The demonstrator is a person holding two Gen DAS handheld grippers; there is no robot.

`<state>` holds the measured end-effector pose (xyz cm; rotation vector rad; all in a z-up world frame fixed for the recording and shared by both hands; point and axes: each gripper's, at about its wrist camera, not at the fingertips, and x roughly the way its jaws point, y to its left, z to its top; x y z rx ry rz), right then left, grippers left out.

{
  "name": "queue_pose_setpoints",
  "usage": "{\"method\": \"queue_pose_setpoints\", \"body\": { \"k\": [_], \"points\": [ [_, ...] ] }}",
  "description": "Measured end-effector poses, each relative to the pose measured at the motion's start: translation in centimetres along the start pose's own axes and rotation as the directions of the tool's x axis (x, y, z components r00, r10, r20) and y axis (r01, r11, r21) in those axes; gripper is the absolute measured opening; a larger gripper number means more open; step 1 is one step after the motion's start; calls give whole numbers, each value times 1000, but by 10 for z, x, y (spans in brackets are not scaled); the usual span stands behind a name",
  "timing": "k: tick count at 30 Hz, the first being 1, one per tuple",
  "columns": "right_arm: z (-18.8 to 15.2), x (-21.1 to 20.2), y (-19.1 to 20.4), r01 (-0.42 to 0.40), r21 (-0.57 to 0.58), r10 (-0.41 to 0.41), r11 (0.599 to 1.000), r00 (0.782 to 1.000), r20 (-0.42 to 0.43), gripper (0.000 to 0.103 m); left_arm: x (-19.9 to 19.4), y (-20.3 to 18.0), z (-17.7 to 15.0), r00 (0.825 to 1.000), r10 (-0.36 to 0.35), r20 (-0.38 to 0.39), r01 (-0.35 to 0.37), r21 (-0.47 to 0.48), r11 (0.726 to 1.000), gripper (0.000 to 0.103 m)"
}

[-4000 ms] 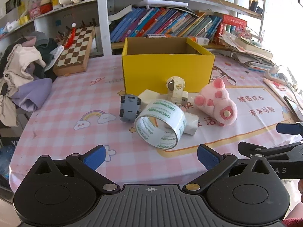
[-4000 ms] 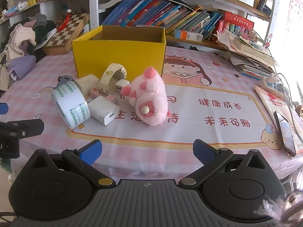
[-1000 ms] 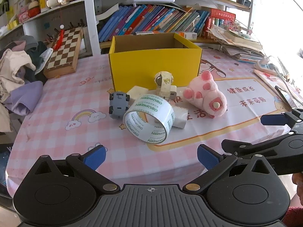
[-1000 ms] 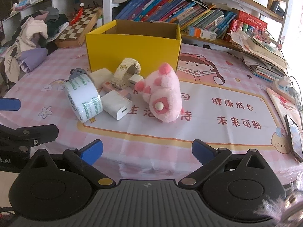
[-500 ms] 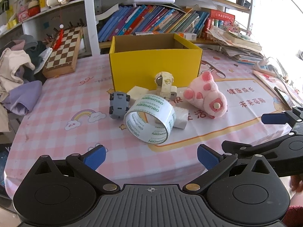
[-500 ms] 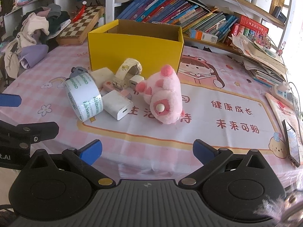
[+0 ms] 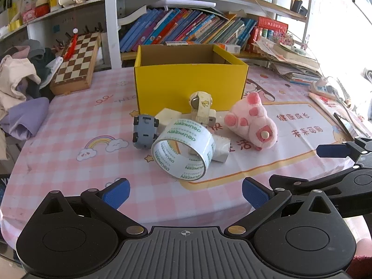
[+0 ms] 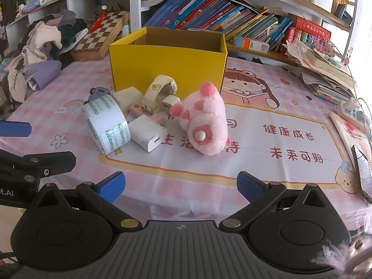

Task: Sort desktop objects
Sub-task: 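Grasp the tape roll with the left tool while the right tool grasps the pink pig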

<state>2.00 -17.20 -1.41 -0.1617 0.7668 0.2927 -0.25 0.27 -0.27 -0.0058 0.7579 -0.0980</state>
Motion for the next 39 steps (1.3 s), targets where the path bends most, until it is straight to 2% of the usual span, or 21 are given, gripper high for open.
{"method": "queue_pose_setpoints", "body": {
  "k": [23, 39],
  "points": [
    [5, 3, 4, 40, -12, -40, 999, 999, -3, 103, 7, 5, 1, 1000, -14, -23, 14, -3, 1000, 103],
    [19, 14, -7, 26, 5, -26, 1000, 1000, -9, 103, 23, 7, 10, 998, -36, -46, 36, -17, 999, 103]
  ]
}}
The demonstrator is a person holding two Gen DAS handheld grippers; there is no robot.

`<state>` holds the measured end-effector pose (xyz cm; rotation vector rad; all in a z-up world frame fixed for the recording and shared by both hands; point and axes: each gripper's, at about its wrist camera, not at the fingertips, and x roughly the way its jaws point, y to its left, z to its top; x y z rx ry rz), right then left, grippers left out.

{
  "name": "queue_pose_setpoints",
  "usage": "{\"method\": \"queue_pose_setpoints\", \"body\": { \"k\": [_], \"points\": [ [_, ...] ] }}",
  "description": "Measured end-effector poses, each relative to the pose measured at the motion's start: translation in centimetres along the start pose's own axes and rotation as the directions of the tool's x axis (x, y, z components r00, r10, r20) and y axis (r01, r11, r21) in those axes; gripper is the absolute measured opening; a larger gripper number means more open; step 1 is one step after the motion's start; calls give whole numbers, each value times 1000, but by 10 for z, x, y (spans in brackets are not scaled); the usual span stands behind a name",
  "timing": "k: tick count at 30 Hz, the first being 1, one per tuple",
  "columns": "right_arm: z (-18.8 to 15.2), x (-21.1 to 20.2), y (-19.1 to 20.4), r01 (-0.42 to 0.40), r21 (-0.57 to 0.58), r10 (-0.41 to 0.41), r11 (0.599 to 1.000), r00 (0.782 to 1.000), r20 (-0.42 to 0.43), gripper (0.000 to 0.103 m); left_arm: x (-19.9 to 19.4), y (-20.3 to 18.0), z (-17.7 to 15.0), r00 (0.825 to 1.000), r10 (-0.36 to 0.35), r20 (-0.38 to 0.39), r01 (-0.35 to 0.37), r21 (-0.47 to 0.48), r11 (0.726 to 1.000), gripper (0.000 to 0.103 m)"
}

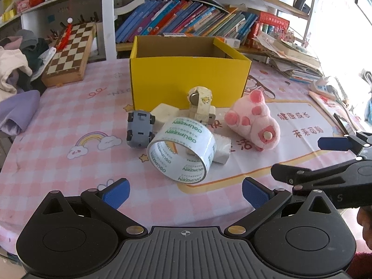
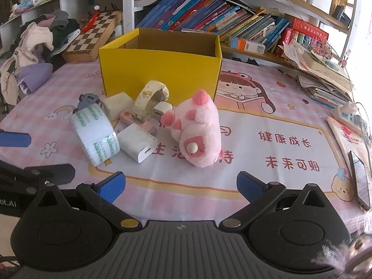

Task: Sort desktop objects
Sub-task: 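Grasp the tape roll with the left tool while the right tool grasps the pink pig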

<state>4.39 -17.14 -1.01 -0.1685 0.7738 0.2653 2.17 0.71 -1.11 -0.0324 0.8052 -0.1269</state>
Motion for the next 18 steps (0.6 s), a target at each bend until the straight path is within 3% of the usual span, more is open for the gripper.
{"method": "queue_pose_setpoints", "body": {
  "k": [18],
  "points": [
    [32, 41, -23, -27, 11, 28, 1000, 998, -50, 98, 28, -1, 25, 1000, 24, 2, -24, 8, 1000, 103]
  ]
}}
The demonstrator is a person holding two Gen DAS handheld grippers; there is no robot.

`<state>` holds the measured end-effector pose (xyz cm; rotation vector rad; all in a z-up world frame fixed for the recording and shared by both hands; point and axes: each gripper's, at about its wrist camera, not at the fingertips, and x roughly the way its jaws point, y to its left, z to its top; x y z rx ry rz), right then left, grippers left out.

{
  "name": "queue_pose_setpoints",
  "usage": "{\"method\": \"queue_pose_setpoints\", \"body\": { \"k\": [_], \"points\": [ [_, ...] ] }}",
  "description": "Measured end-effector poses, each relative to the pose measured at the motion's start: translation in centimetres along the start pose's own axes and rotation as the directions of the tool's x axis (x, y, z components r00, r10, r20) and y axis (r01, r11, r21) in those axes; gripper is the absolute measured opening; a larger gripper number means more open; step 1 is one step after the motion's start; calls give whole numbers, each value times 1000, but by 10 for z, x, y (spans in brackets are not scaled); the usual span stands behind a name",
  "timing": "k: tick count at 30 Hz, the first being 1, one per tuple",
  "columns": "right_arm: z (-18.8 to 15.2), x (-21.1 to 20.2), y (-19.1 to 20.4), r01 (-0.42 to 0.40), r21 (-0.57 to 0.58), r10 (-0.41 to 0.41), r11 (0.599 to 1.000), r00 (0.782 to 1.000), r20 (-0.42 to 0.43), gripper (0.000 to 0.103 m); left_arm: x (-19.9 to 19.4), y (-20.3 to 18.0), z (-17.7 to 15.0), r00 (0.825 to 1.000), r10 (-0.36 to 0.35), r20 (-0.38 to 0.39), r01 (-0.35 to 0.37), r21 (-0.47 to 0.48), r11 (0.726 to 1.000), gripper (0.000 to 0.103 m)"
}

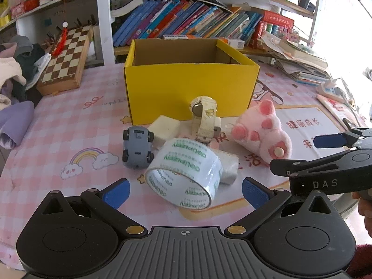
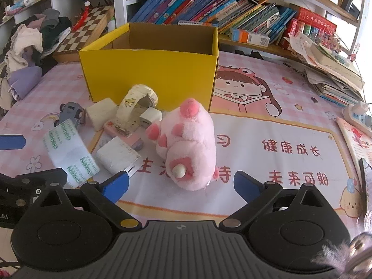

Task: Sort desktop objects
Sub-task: 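Grasp the tape roll with the left tool while the right tool grasps the pink pig, then carry the tape roll and pink pig with both tools over the yellow box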

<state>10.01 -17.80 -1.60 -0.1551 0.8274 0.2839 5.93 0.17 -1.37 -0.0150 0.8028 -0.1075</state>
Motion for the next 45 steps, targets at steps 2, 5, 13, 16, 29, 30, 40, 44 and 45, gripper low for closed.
{"method": "queue_pose_setpoints", "body": {
  "k": [2, 5, 13, 16, 29, 30, 40, 44, 45],
  "points": [
    [4, 6, -2, -4, -3, 4, 1000, 1000, -7, 98, 4, 0, 3, 1000, 2, -4, -2, -2, 1000, 103],
    [11, 15, -5, -9, -6, 9, 1000, 1000, -22, 98, 13, 1, 7, 1000, 5, -17, -5, -5, 1000, 103],
    [25, 38, -13, -21, -10, 20, 1000, 998, -65, 96, 31, 5, 15, 999, -6, -42, 5, -20, 1000, 103],
    [28, 47, -16, -26, -7, 25, 1000, 996, -89, 92, 38, 5, 16, 998, -11, -59, 10, -15, 1000, 102],
    [28, 73, -23, -46, 34, 51, 998, 984, -170, 56, 56, 6, 12, 993, -24, -115, 23, -6, 1000, 95],
    [27, 73, -24, -47, 38, 53, 998, 984, -168, 54, 56, 6, 12, 993, -23, -114, 23, -4, 1000, 94],
    [28, 59, -27, -43, 56, 49, 998, 992, -120, 50, 47, 2, 13, 997, -38, -74, 40, 24, 999, 94],
    [29, 51, -27, -47, 67, 53, 997, 994, -92, 49, 39, 4, 16, 998, -38, -44, 39, 22, 999, 94],
    [30, 49, -27, -48, 70, 54, 996, 995, -85, 49, 37, 4, 16, 999, -38, -35, 39, 22, 999, 94]
  ]
}}
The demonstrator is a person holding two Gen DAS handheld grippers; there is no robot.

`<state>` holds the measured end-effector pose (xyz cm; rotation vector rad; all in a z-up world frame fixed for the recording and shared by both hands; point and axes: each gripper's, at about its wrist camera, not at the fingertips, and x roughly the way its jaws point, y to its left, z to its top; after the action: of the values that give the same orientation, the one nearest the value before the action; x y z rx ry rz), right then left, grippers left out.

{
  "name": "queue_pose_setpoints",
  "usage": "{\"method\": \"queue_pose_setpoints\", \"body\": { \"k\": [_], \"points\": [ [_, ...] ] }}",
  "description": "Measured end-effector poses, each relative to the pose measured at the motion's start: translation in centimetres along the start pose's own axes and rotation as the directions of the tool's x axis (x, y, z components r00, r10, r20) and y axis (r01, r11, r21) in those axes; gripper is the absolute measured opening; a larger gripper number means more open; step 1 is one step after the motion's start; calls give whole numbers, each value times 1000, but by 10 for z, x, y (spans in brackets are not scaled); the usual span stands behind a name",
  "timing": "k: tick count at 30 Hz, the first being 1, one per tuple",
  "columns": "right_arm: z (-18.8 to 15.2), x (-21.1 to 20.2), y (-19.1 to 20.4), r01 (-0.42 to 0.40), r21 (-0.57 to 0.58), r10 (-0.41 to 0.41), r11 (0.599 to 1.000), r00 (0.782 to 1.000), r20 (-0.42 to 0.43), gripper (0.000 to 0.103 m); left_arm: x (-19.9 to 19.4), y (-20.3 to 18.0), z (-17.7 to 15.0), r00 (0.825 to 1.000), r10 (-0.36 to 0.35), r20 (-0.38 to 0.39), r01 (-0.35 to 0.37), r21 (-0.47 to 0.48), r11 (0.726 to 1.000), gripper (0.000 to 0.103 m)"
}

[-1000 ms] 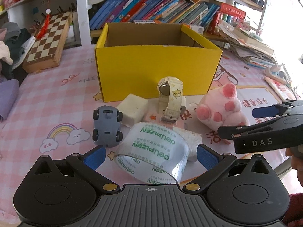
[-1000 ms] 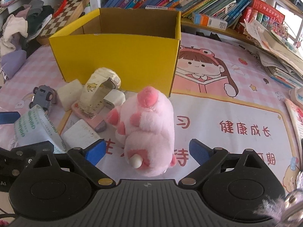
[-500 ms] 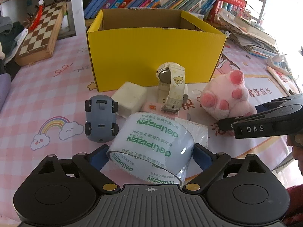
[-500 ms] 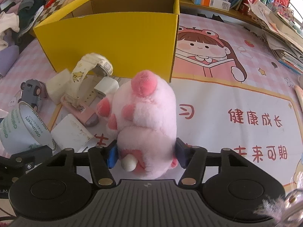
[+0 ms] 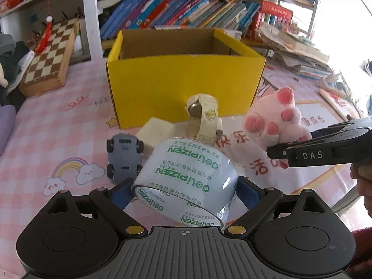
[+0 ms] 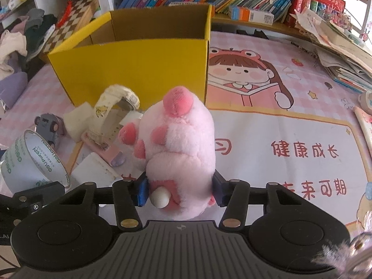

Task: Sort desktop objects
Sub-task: 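Carry the tape roll and pink pig with both tools over the yellow box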

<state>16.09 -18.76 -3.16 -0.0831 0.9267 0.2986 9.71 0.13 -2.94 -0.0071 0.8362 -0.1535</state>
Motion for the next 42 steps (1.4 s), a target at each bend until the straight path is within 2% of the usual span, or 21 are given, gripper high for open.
{"method": "queue_pose_setpoints", "body": {
  "k": [12, 20, 25, 35, 42],
  "points": [
    [7, -29, 10, -9, -30, 11, 999, 996, 84, 49, -25, 0, 8, 994, -14, 107, 15, -5, 1000, 94],
    [27, -50, 14, -12, -54, 21, 998, 986, 168, 49, -47, 4, 29, 978, -13, 208, 13, 3, 1000, 94],
    [51, -56, 15, -33, -64, 46, 997, 975, 216, 49, -52, 8, 52, 966, -18, 257, 14, 17, 1000, 94],
    [114, -40, 15, -61, -127, 94, 990, 957, 273, 49, -33, 15, 107, 954, 6, 300, -26, 64, 998, 94],
    [157, 2, 11, -77, -190, 120, 979, 966, 229, 49, 10, 23, 144, 967, 29, 255, -53, 86, 995, 94]
  ]
}}
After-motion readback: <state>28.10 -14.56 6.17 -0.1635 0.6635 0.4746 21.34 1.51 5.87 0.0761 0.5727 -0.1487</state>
